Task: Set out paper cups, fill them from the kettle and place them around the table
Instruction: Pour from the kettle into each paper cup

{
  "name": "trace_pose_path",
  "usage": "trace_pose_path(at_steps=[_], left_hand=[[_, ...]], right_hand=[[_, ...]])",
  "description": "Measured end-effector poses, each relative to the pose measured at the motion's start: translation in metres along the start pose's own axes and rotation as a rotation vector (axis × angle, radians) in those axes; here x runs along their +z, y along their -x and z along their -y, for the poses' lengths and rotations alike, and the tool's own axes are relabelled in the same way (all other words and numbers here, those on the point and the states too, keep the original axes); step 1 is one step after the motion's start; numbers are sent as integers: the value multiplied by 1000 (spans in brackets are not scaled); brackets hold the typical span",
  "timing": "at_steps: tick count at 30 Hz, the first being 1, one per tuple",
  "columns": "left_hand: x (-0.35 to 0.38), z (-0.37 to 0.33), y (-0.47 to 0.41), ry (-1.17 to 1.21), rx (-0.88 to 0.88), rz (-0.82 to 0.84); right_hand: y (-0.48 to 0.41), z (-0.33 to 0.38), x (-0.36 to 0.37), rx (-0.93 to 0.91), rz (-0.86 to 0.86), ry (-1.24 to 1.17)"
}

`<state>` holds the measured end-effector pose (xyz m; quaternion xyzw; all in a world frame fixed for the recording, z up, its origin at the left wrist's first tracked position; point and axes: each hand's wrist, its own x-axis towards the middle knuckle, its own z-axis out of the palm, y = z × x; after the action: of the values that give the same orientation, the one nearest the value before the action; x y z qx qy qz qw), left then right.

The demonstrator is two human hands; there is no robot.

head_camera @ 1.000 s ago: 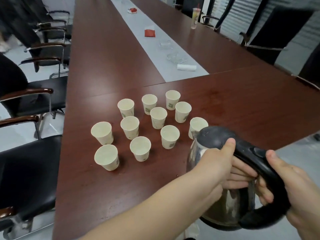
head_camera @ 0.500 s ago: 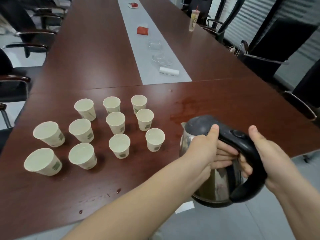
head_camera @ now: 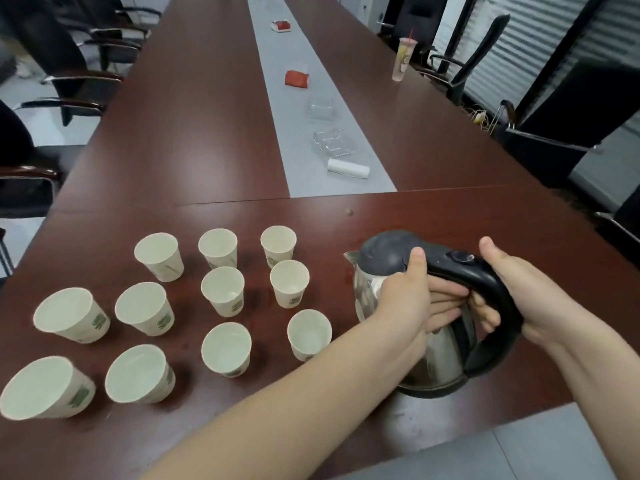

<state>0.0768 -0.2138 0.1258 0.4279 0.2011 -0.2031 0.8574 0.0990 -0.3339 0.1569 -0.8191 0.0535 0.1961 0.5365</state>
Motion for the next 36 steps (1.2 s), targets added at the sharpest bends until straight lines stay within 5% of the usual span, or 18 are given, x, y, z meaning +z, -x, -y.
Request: trace_pose_path(at_steps=[20,36], left_hand=[[-24,-38,-44,358,126,-275],[-37,-37,-43,454,100,-281]], right_hand=[[-111,54,22,-56,432,289],[-112,68,37,-29,488,403]])
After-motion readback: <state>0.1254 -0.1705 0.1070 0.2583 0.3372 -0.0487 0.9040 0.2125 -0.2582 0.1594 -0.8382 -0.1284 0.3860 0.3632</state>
